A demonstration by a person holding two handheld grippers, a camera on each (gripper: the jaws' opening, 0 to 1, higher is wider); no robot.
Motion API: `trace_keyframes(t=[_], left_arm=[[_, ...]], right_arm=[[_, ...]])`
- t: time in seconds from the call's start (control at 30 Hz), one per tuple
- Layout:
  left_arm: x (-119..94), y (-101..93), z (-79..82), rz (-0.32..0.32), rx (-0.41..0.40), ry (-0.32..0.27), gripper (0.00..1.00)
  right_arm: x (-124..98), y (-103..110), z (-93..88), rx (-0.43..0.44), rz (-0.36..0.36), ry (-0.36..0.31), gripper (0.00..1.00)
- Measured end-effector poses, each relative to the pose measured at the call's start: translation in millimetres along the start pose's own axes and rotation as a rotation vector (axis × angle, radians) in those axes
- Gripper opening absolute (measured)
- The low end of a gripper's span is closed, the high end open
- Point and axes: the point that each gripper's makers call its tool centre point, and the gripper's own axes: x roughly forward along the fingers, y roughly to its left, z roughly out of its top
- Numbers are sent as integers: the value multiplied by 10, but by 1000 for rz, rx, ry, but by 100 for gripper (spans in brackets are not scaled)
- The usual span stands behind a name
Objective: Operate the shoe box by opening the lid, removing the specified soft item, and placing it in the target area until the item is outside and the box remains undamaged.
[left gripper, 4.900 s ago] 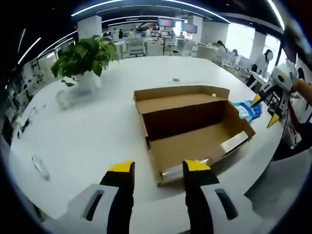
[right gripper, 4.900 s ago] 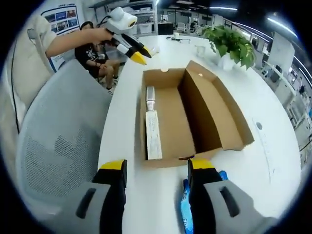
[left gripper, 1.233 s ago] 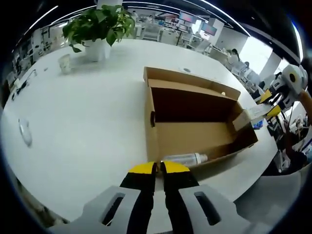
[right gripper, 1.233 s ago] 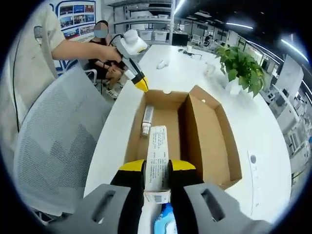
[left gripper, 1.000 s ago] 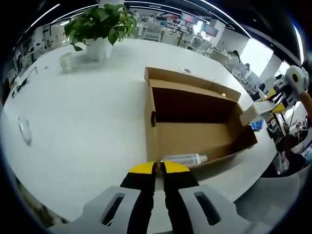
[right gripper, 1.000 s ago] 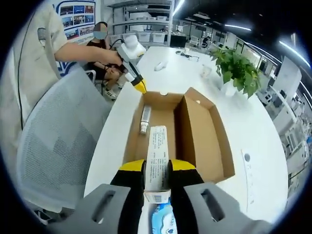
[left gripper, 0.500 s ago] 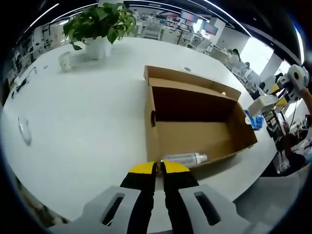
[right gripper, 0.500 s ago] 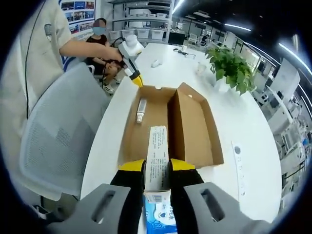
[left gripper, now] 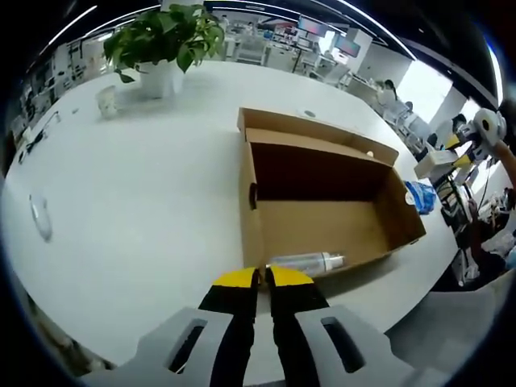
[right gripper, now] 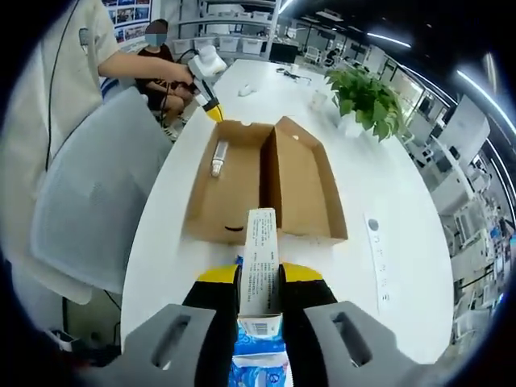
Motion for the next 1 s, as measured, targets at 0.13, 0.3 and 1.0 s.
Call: trace_keyframes(t=[0.13, 0.3, 1.0], left_arm=[[1, 4, 0, 2, 3, 1, 3], [-1, 3, -2, 2, 0, 1, 3], [-9, 1, -7, 18, 31, -10, 3]], right_arm=[[-68, -55, -143, 2, -11, 22, 16], [-148, -133, -324, 9, -26, 51, 16], [-316, -568, -1185, 50, -76, 185, 16]])
